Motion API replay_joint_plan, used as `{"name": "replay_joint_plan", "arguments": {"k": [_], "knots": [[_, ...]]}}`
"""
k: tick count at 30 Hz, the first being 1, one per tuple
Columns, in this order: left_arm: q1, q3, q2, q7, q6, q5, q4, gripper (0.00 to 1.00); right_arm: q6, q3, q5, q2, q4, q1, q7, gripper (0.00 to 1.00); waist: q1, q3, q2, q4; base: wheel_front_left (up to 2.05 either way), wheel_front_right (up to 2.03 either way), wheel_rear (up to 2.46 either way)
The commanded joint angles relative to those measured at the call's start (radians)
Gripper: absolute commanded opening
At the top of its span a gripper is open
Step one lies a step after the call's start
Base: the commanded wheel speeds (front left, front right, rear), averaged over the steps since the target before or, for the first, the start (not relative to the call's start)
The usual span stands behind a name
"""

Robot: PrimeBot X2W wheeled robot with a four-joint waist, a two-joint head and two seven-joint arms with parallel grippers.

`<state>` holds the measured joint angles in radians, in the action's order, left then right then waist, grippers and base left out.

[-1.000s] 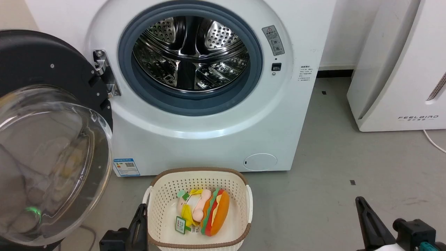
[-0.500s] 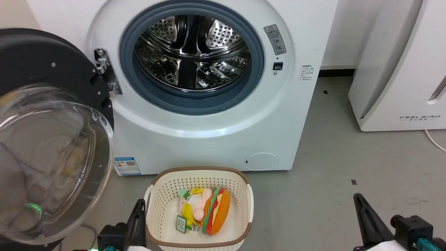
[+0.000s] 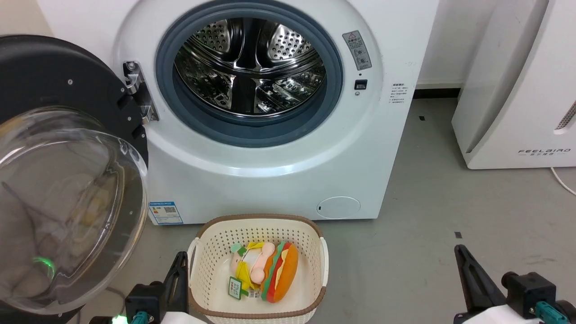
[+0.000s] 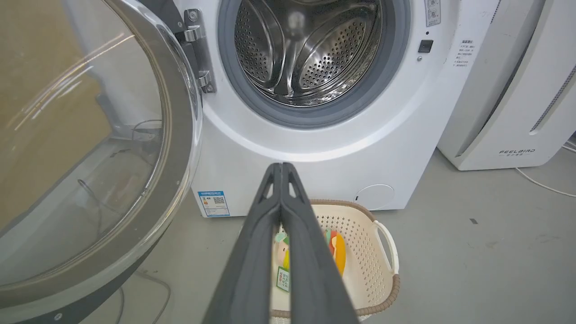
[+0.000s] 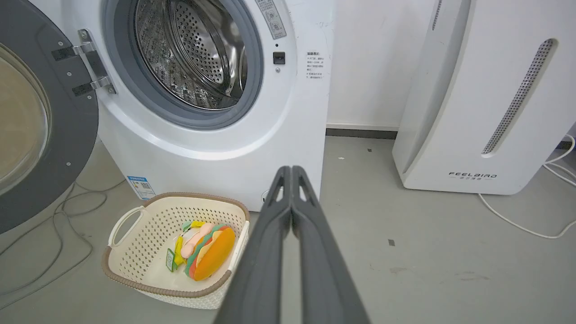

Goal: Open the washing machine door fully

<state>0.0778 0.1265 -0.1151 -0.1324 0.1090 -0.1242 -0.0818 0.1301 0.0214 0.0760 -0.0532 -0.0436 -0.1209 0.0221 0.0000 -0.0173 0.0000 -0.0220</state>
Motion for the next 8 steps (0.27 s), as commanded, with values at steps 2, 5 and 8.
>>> {"name": "replay_joint_plan", "arguments": {"k": [2,5,8], "knots": [[-0.018,-0.008,0.003,0.006,-0.010,0.011,0.009,0.00,0.000,-0.003,-0.014,0.001,0.004,0.020,-0.001,0.00,0.0000,0.001,0.0000,0.001,0.00,0.00,0.00],[-0.021,-0.013,0.005,0.011,-0.014,0.016,0.012,0.00,0.000,-0.004,-0.017,0.001,0.005,0.024,-0.002,0.00,0.0000,0.001,0.0000,0.002,0.00,0.00,0.00],[-0.023,-0.018,0.008,0.017,-0.018,0.021,0.015,0.00,0.000,-0.005,-0.019,0.001,0.007,0.028,-0.003,0.00,0.0000,0.002,0.0000,0.003,0.00,0.00,0.00]]}}
